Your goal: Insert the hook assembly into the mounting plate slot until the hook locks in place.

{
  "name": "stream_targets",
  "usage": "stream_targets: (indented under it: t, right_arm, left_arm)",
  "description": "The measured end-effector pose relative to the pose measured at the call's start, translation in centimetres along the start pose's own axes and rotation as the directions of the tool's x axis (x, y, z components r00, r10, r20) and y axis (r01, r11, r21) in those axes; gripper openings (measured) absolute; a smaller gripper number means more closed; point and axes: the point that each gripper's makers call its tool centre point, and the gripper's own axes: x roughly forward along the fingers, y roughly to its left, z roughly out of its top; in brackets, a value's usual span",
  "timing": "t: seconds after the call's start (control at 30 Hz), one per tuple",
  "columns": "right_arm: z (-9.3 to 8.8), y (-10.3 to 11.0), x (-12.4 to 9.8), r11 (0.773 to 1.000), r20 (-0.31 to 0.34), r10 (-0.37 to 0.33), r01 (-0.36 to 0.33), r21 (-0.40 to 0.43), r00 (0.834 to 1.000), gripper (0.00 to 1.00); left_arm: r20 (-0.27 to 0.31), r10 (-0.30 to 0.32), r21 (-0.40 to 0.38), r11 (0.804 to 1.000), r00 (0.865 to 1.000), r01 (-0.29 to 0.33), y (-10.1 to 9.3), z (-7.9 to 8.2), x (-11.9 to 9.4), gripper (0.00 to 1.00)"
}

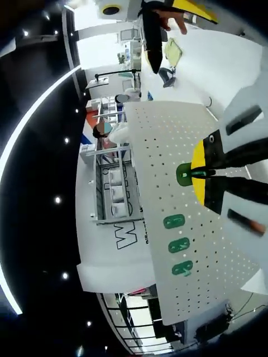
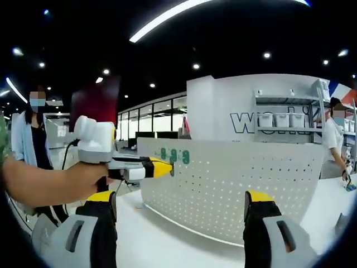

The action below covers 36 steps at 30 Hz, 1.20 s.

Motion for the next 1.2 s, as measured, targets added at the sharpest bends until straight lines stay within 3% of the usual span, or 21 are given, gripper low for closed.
stream_targets:
  t: [0.3, 0.6, 0.67, 1.2]
  right_arm:
    - [0.1, -1.3, 0.2, 1.000, 0.012, 0.001, -0.001, 0.003, 1.000, 0.97]
    - [0.2, -2.8, 0.0, 1.000, 0.023, 0.003, -0.003, 0.011, 1.000, 0.97]
    - [0.1, -3.0, 0.0, 1.000, 0.023, 0.004, -0.004, 0.013, 1.000, 0.97]
    - [-0.2, -5.0, 0.2, 1.000, 0.018, 0.029, -0.029, 0.010, 0.999, 0.97]
  left_arm:
    - [0.017, 0.050, -0.026, 0.998, 0.999, -0.050, 0.7, 1.5, 2.6, 0.03]
    - [-0.003, 0.123, -0.061, 0.990, 0.992, -0.123, 1.7, 1.3, 4.9, 0.03]
    - [-0.011, 0.164, -0.067, 0.984, 0.986, -0.165, 2.3, 1.3, 5.2, 0.03]
    - [-0.038, 0.230, -0.043, 0.972, 0.972, -0.232, 3.0, 0.7, 8.3, 0.03]
